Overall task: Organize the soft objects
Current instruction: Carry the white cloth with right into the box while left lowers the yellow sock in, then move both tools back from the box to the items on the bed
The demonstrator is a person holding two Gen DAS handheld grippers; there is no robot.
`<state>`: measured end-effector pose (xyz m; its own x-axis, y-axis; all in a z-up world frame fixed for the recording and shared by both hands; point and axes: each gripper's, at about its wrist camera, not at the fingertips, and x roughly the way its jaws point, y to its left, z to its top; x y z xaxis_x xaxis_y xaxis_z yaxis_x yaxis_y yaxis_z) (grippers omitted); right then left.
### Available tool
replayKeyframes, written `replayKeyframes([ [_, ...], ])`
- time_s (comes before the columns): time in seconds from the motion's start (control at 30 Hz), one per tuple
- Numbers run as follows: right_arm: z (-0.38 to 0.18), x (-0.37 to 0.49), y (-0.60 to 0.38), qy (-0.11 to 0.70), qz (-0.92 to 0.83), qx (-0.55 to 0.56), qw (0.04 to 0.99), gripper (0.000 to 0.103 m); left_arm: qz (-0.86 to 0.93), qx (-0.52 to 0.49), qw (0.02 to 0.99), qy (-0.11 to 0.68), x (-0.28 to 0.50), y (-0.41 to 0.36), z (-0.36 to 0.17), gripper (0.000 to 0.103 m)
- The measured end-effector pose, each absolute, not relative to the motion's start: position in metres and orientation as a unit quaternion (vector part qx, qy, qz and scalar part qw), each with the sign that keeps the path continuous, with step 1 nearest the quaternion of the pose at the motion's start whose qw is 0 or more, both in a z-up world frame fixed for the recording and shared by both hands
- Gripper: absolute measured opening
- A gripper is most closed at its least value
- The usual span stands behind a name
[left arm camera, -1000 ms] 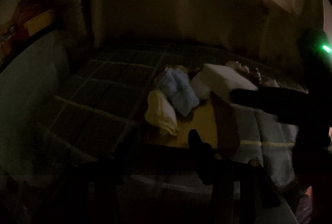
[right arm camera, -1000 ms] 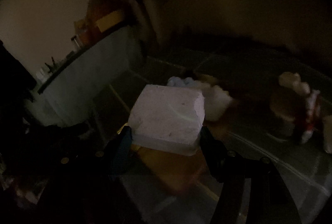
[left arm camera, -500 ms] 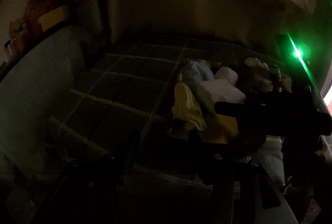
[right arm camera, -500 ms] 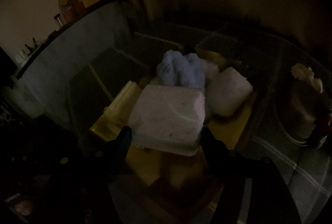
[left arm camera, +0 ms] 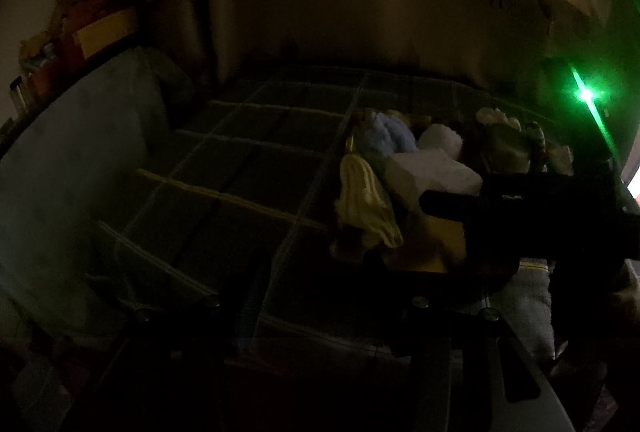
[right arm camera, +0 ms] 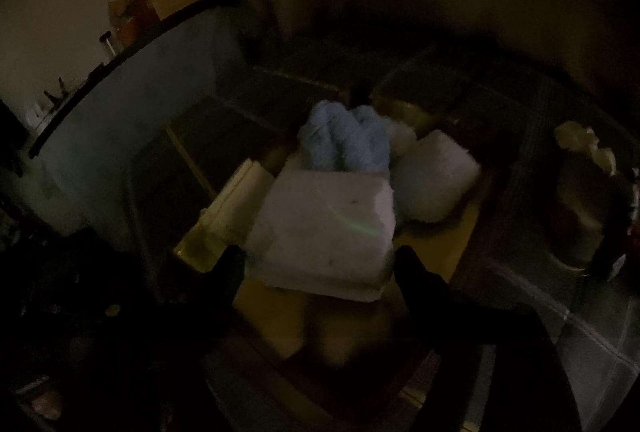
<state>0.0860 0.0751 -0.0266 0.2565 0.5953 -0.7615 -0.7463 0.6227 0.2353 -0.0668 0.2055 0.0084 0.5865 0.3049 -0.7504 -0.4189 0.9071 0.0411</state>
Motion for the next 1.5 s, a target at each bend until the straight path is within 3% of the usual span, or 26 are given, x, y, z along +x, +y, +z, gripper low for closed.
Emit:
replayKeyframes([
  [0.17,-0.015,0.087,0.055,0.424,0.444,-0.04,0.788,0.086,0.205,-0.068,0.886,0.41,-0.07,0.203,0.004,0.049],
  [0.5,0.011,0.078,-0.023,0.375,0.394,-0.012,0.839,0.086,0.209,-0.06,0.887,0.407,-0.077,0.196,0.005,0.049],
  [0.97,-0.054,0.117,-0.267,0.42,0.099,-0.021,0.902,0.086,0.202,-0.016,0.888,0.412,-0.067,0.178,0.004,0.049],
  [1.5,-0.077,0.152,-0.342,0.443,0.03,0.036,0.895,0.09,0.087,0.009,0.9,0.426,-0.023,0.085,0.033,0.049],
])
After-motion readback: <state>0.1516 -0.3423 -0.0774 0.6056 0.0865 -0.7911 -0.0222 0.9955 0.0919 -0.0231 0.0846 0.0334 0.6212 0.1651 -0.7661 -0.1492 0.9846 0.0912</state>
